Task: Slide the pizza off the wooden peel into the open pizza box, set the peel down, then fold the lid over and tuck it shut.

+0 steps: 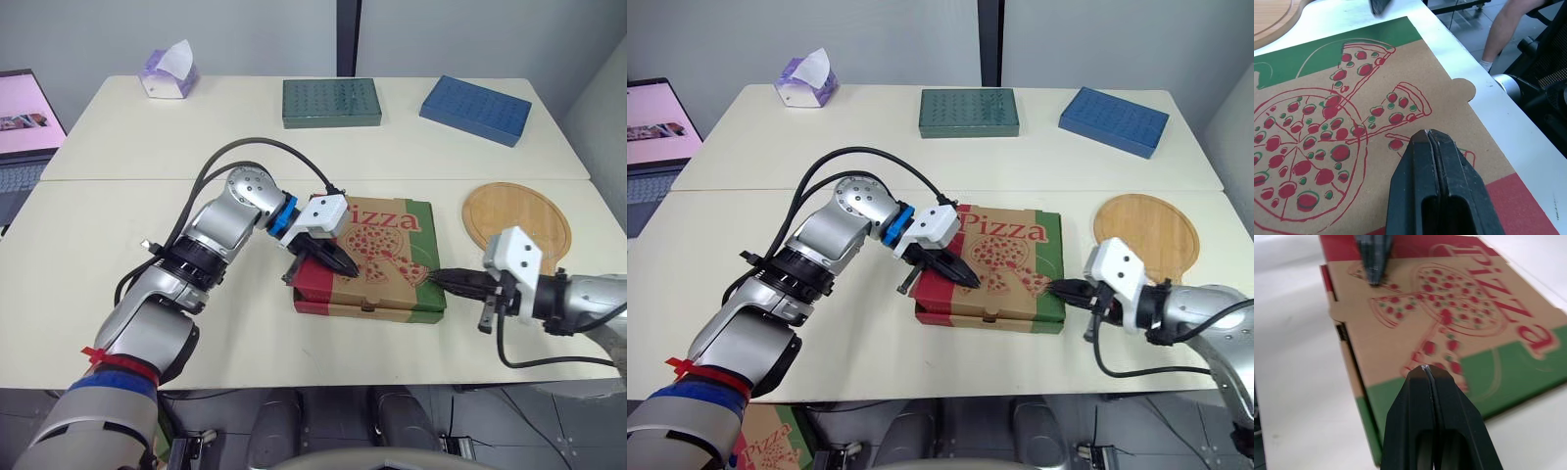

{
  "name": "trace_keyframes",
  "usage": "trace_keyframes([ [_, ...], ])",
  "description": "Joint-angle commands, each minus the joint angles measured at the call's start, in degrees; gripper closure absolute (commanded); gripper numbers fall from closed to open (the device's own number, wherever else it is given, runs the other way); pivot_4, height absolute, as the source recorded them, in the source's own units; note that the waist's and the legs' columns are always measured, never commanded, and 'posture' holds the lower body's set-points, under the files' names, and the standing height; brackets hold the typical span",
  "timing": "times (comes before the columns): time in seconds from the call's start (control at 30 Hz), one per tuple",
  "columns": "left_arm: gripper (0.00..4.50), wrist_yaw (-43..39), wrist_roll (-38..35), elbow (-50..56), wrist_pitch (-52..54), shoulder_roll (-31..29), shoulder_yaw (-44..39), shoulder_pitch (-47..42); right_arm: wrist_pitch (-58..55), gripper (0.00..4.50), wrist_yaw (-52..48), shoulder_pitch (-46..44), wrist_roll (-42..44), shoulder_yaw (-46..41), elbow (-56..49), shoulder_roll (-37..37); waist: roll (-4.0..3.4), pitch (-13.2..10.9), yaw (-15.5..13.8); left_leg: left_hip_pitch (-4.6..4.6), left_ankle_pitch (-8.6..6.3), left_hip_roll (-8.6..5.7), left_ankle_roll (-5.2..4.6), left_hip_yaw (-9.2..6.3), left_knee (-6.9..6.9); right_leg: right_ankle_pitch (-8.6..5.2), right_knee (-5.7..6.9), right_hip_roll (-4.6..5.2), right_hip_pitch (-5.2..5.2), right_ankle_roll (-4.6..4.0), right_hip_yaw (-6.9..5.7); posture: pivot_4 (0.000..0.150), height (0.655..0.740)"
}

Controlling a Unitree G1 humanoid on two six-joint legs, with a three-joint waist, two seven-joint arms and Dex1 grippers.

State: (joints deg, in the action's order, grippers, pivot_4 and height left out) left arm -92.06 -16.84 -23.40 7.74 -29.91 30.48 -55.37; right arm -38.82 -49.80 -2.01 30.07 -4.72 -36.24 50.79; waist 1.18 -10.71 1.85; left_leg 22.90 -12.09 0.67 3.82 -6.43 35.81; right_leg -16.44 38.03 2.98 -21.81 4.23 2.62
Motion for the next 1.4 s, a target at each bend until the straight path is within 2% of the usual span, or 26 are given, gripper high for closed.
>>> trace_keyframes([
  [0.03,4.5,-0.4,-3.4,5.7,3.5,-4.1,-5.8,-1.9,1.6,4.47,0.0,-1.4,-1.7,2.9,-0.4,-0.3,0.0,0.0,0.2,0.01,0.0,0.0,0.0,0.0,-0.01,0.0,0.0,0.0,-0.02,0.0,0.01,0.15,0.74],
  [0.23,4.5,-0.4,-5.9,10.3,4.6,-16.8,-7.8,0.5,3.1,4.47,-0.6,-2.1,-2.7,4.4,1.1,-0.6,-0.02,0.0,0.4,0.0,0.0,0.03,0.0,0.0,-0.05,0.0,0.05,-0.02,-0.08,0.0,0.01,0.15,0.74],
  [0.4,4.5,-0.4,-2.9,9.0,1.5,-23.2,-9.1,5.7,4.3,4.47,-1.0,-2.1,-3.1,4.9,2.1,-0.6,-0.02,0.0,0.2,0.0,0.0,0.03,0.0,0.01,-0.03,0.0,0.04,-0.01,-0.06,-0.01,0.0,0.15,0.74],
  [0.53,4.5,1.1,-2.5,14.4,3.6,-22.5,-10.9,12.6,4.7,4.47,-1.4,-1.9,-2.9,4.2,2.5,-0.3,-0.02,0.0,0.0,0.02,0.0,0.03,0.0,0.01,-0.03,0.01,0.02,-0.01,-0.06,-0.04,0.01,0.15,0.74],
  [0.67,4.5,3.2,0.1,17.3,3.5,-20.3,-10.5,15.6,4.7,4.47,-1.9,-1.9,-2.8,3.9,2.6,-0.2,0.0,0.0,-0.2,0.03,0.0,0.04,0.0,0.0,-0.02,0.01,0.04,-0.01,-0.06,-0.04,0.0,0.15,0.74],
  [0.77,4.5,4.3,3.3,17.4,1.6,-18.1,-9.3,16.1,4.7,4.47,-2.1,-2.1,-2.8,3.8,2.8,-0.1,0.0,0.0,-0.2,0.02,0.0,0.04,0.0,0.01,-0.01,0.01,0.03,-0.01,-0.06,-0.03,0.0,0.15,0.74],
  [0.9,4.5,6.1,3.2,18.2,4.5,-14.2,-10.1,15.4,4.6,4.47,-2.3,-2.4,-2.7,4.1,2.6,-0.1,0.0,0.0,-0.2,0.03,0.0,0.03,0.0,0.01,-0.01,0.01,0.02,-0.01,-0.05,-0.03,0.0,0.15,0.74],
  [1.1,4.5,5.5,3.5,18.9,5.3,-12.9,-11.0,15.0,4.3,4.47,-2.7,-2.1,-2.7,4.4,2.3,-0.1,0.0,0.0,-0.2,0.02,0.0,0.03,0.0,0.01,-0.01,0.01,0.02,-0.01,-0.06,-0.03,0.0,0.15,0.74],
  [1.23,4.5,4.7,4.2,17.7,4.5,-14.9,-12.2,15.1,4.4,4.47,-2.5,-2.2,-3.3,5.0,2.4,-0.4,0.0,0.0,-0.1,0.03,0.0,0.03,0.0,0.01,-0.01,0.01,0.02,0.0,-0.06,-0.03,0.0,0.15,0.74],
  [1.3,4.5,4.3,2.7,17.2,6.5,-15.7,-14.0,14.5,4.7,4.47,-2.1,-2.2,-4.2,5.6,2.7,-0.3,0.0,0.0,-0.1,0.02,0.0,0.03,0.0,0.01,-0.01,0.01,0.03,-0.01,-0.06,-0.03,0.0,0.15,0.74],
  [1.4,4.5,5.4,-3.7,20.3,14.8,-14.9,-18.4,13.1,5.9,4.47,-1.5,-1.6,-7.4,7.2,3.4,0.3,0.01,0.0,-0.1,0.03,0.0,0.03,0.0,0.01,-0.01,0.0,0.03,-0.01,-0.07,-0.01,-0.01,0.15,0.74],
])
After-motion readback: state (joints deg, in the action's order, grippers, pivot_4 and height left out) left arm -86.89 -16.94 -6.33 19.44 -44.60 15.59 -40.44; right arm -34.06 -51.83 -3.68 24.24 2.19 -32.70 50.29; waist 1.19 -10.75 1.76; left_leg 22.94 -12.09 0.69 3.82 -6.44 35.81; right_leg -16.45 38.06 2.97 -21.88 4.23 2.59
